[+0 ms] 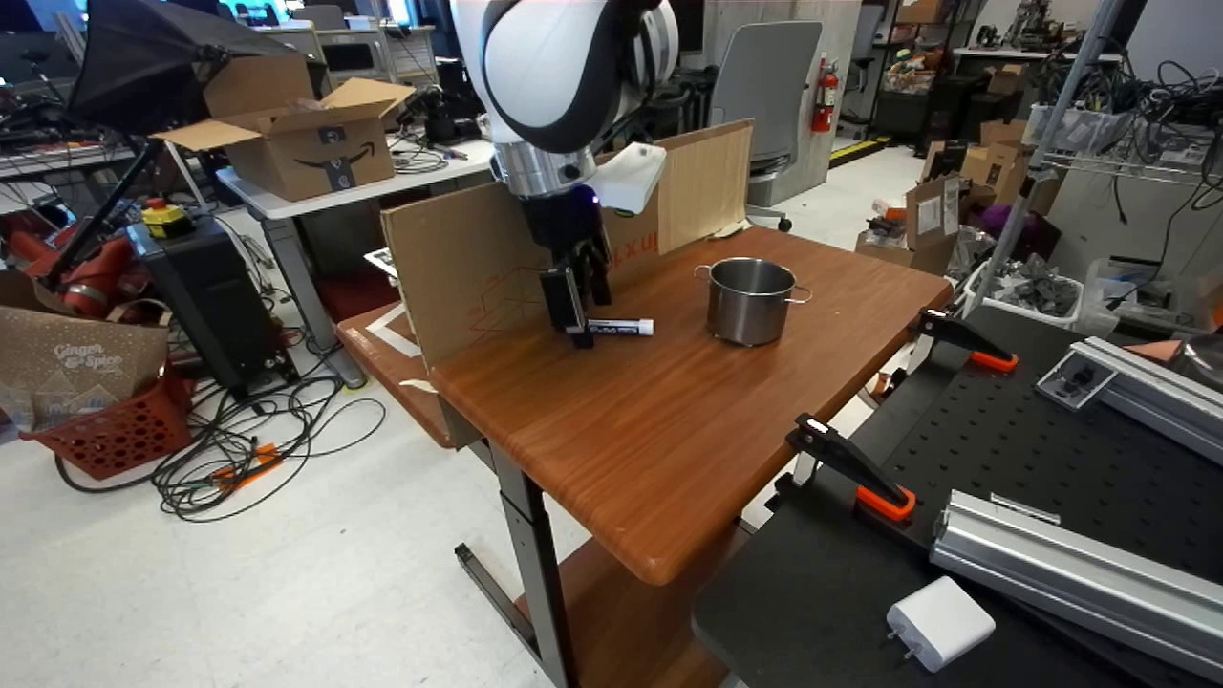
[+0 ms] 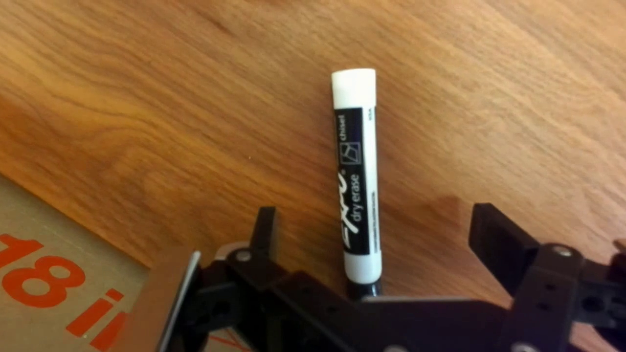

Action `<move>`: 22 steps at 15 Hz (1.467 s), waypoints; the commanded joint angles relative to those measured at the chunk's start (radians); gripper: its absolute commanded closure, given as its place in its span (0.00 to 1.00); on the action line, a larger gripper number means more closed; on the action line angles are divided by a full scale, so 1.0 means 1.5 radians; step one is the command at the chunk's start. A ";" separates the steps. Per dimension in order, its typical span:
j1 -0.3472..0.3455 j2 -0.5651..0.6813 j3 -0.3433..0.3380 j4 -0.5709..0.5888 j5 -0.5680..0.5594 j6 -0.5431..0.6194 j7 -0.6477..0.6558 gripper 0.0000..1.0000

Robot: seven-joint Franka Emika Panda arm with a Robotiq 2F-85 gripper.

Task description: Put the marker inside the pot

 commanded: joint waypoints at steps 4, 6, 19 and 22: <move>0.019 0.036 -0.018 0.060 -0.021 -0.052 0.013 0.42; 0.020 0.039 -0.019 0.067 -0.022 -0.057 0.013 0.58; 0.026 0.008 -0.025 0.038 -0.039 -0.045 0.041 0.95; 0.028 -0.017 -0.027 0.009 -0.052 -0.023 0.057 0.95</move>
